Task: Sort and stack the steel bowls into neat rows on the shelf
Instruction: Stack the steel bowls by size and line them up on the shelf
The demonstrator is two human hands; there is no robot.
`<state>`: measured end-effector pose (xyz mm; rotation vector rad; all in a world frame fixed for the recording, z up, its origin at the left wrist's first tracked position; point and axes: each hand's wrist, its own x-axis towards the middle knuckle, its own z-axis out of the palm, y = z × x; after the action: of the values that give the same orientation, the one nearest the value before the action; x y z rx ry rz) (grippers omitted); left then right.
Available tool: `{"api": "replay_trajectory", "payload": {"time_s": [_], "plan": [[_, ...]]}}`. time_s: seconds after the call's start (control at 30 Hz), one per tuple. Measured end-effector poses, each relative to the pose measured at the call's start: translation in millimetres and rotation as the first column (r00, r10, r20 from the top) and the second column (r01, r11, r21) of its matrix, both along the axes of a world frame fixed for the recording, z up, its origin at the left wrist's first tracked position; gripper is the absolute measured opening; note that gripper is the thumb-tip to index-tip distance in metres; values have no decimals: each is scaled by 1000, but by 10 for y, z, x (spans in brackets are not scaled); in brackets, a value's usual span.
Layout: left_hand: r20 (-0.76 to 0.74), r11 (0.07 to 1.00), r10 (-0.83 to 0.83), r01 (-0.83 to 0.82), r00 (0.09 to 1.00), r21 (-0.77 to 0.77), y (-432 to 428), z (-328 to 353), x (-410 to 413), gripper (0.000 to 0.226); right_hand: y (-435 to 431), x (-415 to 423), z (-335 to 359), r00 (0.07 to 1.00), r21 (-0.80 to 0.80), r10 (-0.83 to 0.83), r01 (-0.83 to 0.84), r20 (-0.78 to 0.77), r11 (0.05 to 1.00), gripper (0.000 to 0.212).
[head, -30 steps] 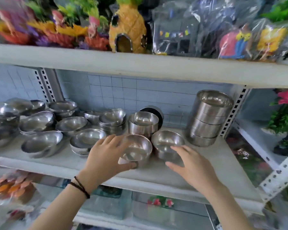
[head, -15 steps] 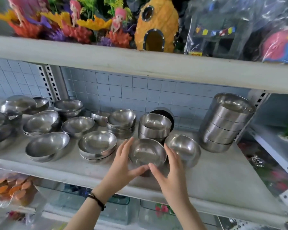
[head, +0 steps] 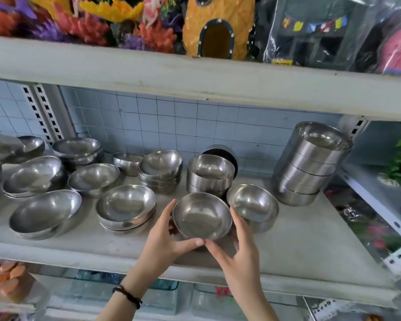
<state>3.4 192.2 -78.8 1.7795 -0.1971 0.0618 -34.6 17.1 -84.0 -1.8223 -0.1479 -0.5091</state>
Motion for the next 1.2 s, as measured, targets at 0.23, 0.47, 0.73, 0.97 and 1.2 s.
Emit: {"api": "replay_trajectory", "payload": {"time_s": [0.23,0.47,0.73,0.97,1.2], "plan": [[181,996,79,-69,980,-59,-346,462,28,110,-177,6,386,991,105,-71,59,115,993,82],[128,986,97,-77,987,-147,-1063,520,264,98,-825,262,495,991,73,-82,75,102,995,75],[116,981,160,-145,980,-130,-1398,271,382,108,-1189,460,214,1000,86,-23,24,-8,996,75],[127,987,146,-137,981,-79,-1459,147,387,119,-1245,496,95,998,115,18,-11,-62,993,76],[120,993,90,-79,989,-93,-1449,123,329,118,-1261,455,119,991,120,100,-90,-84,989,79]]}}
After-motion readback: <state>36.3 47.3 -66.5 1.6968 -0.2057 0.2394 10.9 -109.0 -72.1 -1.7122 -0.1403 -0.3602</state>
